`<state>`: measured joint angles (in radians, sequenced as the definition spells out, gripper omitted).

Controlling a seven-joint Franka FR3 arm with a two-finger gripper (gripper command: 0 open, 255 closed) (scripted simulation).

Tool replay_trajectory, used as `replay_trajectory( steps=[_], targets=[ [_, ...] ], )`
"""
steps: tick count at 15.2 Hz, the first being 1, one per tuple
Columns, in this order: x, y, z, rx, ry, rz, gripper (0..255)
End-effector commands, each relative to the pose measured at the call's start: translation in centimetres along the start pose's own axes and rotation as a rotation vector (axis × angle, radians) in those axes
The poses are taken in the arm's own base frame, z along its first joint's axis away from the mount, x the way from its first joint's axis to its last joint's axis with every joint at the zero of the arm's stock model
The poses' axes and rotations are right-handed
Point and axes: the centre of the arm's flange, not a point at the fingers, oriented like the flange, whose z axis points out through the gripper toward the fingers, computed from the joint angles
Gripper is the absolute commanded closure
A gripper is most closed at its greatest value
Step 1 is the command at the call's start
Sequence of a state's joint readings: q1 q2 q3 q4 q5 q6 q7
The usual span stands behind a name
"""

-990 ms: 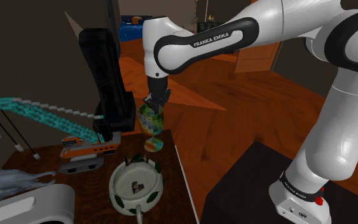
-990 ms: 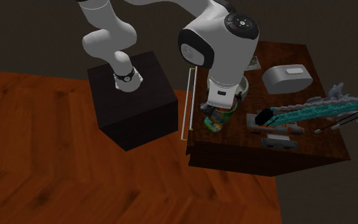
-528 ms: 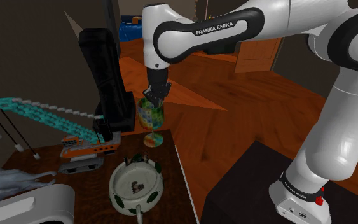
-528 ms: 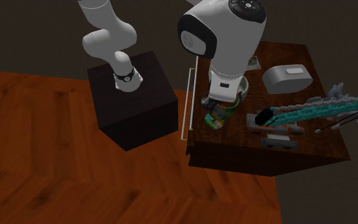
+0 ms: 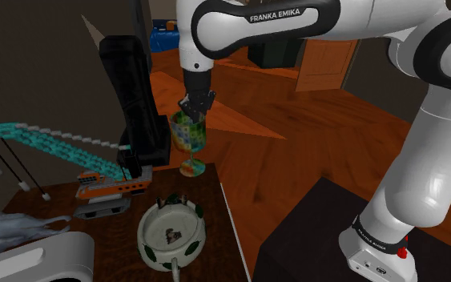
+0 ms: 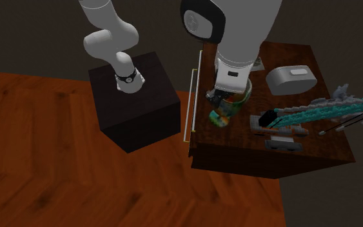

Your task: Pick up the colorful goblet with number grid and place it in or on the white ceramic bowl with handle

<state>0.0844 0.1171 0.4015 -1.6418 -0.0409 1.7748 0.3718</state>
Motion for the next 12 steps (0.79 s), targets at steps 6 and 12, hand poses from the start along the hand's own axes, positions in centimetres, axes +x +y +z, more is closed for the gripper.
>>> replay_trajectory(
  steps=[6,12],
  targets=[
    [0.2,-0.1,-3.8,0.0,0.001,0.0,255],
    [0.2,-0.1,-7.0,0.0,0.001,0.0,255]
  ],
)
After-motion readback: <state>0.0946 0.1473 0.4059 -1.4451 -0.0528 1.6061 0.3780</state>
